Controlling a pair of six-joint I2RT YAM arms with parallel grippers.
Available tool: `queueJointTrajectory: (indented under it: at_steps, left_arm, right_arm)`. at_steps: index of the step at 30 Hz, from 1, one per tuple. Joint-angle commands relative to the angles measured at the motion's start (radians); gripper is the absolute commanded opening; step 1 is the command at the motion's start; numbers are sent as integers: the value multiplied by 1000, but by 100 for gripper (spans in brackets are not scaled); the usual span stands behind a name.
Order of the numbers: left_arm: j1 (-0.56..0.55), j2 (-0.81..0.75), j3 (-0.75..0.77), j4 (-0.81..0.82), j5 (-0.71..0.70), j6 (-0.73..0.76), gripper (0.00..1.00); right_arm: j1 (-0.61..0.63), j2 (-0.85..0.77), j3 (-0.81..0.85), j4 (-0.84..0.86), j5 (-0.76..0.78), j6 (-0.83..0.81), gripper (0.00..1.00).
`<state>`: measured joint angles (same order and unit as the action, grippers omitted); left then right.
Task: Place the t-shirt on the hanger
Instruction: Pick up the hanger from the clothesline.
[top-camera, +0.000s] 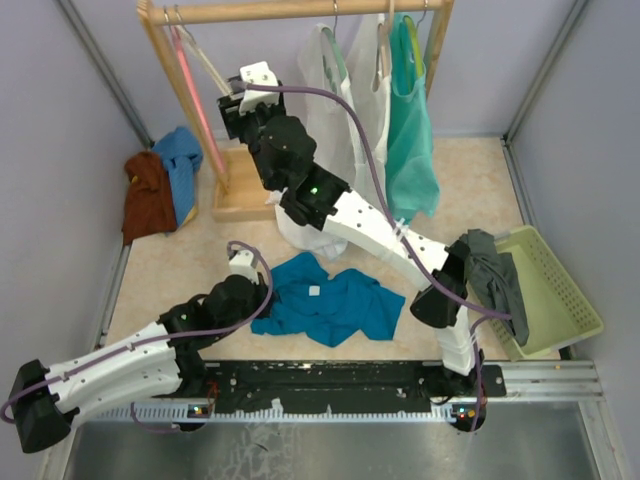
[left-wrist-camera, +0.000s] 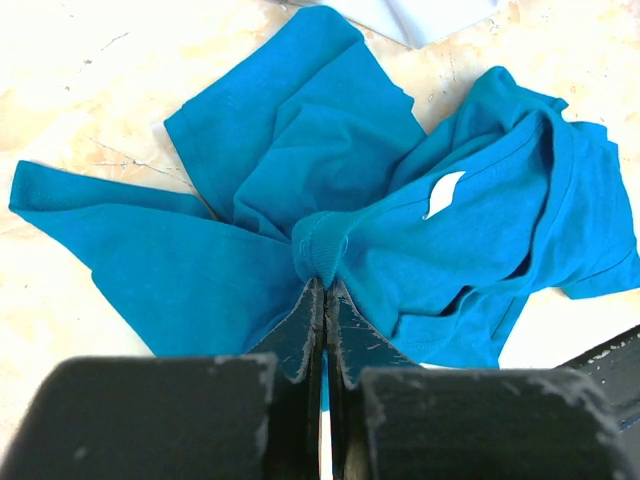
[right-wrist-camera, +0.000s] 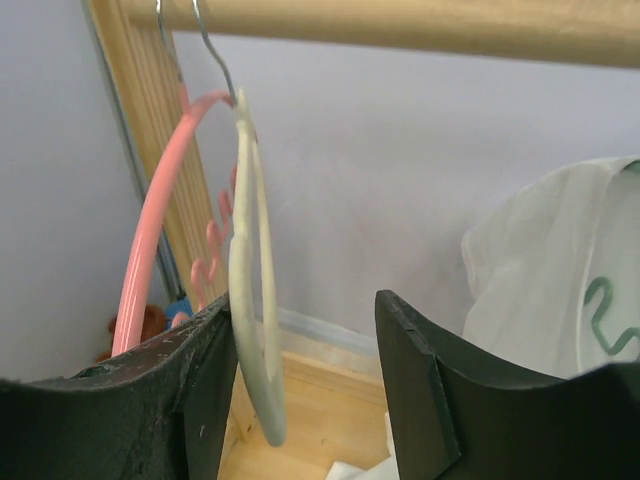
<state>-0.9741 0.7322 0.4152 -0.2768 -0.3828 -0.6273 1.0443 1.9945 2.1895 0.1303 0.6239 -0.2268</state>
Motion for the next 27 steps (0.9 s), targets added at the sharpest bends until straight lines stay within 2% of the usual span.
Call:
queueJointTrajectory:
  at_steps: [1,7,11,22,27]
  left_arm:
    - [5,-4,41,1,-13,10,1]
    - [5,-3,47,-1,-13,10,1]
    - [5,1,49,0,-12,12,1]
    - [4,-7,56,-11,-19,17,1]
    - [5,-8,63,-15,-20,20,1]
  right_arm:
    - [-22,12,103,3,-23,-11,54]
    - [-39,36,142,-28,-49,15,45]
    - [-45,37,136,-35,-63,23,30]
    - [-46,-35,30,20,-148,43,1]
    - [-36,-50,45,31,-107,12,0]
